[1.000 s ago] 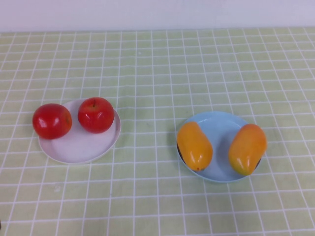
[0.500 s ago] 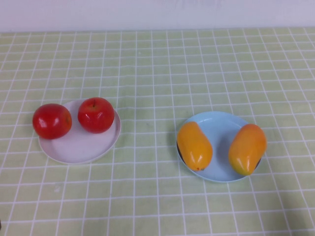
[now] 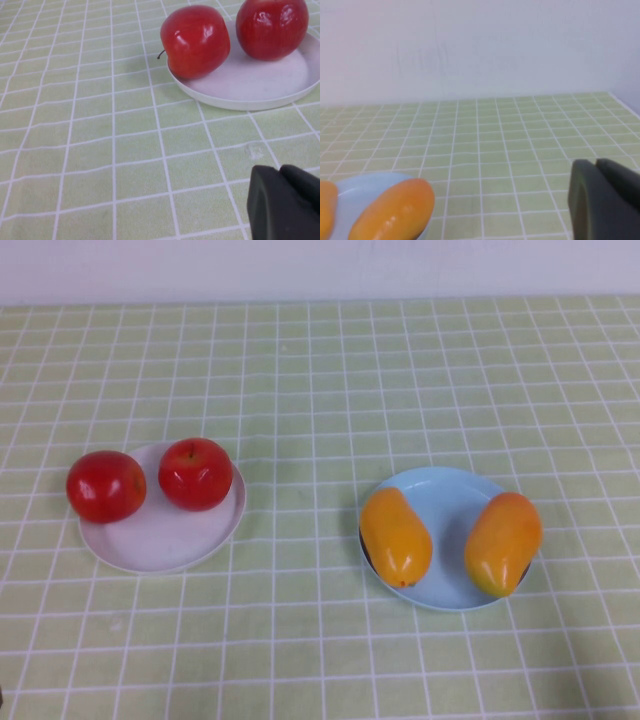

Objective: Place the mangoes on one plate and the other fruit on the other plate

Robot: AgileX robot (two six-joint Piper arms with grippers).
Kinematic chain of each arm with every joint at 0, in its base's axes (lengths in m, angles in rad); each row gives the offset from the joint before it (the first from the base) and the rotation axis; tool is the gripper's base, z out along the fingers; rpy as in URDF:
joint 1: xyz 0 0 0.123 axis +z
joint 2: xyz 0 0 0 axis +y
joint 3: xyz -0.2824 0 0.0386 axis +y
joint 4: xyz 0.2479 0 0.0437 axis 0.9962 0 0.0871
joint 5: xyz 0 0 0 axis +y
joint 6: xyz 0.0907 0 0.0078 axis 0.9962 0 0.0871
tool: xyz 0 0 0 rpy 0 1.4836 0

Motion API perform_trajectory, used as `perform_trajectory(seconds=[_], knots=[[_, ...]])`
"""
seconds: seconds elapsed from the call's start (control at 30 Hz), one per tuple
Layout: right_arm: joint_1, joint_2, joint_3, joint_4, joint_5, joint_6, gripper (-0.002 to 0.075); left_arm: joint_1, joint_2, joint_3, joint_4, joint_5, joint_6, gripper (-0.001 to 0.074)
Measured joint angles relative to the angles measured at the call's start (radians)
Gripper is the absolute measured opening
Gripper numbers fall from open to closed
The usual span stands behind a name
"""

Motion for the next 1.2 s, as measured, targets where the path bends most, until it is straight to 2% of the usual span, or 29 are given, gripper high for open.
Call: perform_trajectory(seconds=[0.3,0.47,0.57,0.77,1.2], knots=[[0.000,0.000,0.000,0.000,0.013,-0.009,-0.0015,0.000,0.000,0.000,0.000,0.000,0.000,-0.0001],[0.000,0.000,0.000,0.184,0.085,-0.278,-0.0015,0.000,0.000,0.000,0.000,0.000,0.000,-0.0001],[0.000,0.000,0.000,0.240,0.146,-0.360,-0.0015,0.000,0.000,0.000,0.000,0.000,0.000,-0.0001],[0.000,0.000,0.000,0.265,0.274,-0.388,-0.0015,0.000,0.000,0.000,0.000,0.000,0.000,-0.0001],[0.000,0.000,0.000,0.270,0.291,-0.392,-0.0015,0.000,0.000,0.000,0.000,0.000,0.000,-0.0001]])
